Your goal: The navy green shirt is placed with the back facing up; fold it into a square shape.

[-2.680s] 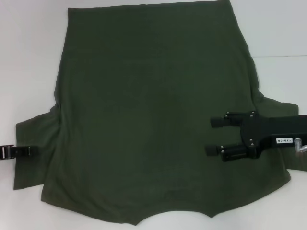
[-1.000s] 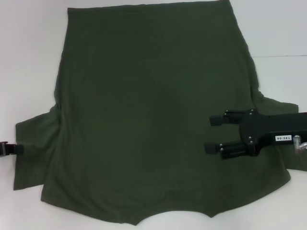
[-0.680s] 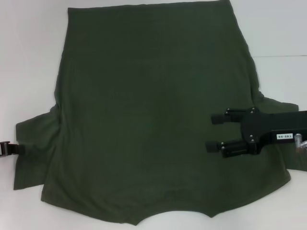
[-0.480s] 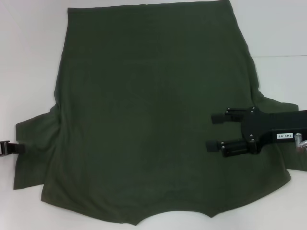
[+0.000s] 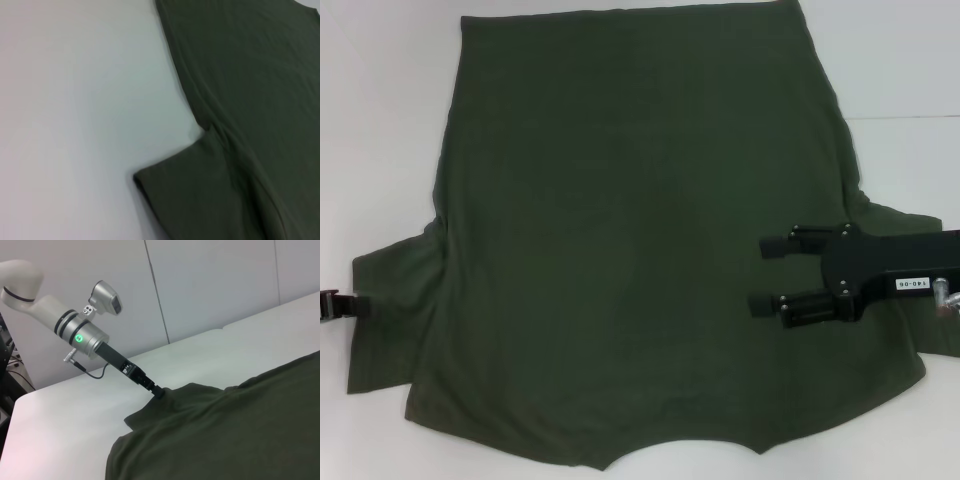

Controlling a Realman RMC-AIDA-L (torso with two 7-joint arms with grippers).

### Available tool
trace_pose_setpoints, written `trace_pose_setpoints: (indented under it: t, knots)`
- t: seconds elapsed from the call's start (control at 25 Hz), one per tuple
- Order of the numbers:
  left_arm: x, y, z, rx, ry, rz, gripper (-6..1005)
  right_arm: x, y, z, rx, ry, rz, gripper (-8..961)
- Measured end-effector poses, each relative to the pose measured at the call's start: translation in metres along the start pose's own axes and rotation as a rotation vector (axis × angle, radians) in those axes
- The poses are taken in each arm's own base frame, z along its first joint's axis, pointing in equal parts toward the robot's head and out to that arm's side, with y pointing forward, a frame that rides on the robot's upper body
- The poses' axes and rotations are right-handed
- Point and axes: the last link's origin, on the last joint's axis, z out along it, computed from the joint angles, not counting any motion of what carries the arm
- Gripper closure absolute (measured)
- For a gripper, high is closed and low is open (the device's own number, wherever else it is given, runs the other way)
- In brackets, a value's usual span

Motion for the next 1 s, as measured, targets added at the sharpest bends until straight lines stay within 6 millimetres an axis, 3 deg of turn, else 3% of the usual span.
trace_pose_setpoints:
  t: [1.0]
  knots:
    - [0.046,0.005,-0.029,0.078,-0.106,0.086,994,0.003,-0.003,0.003,0.034,0.005,-0.003,12]
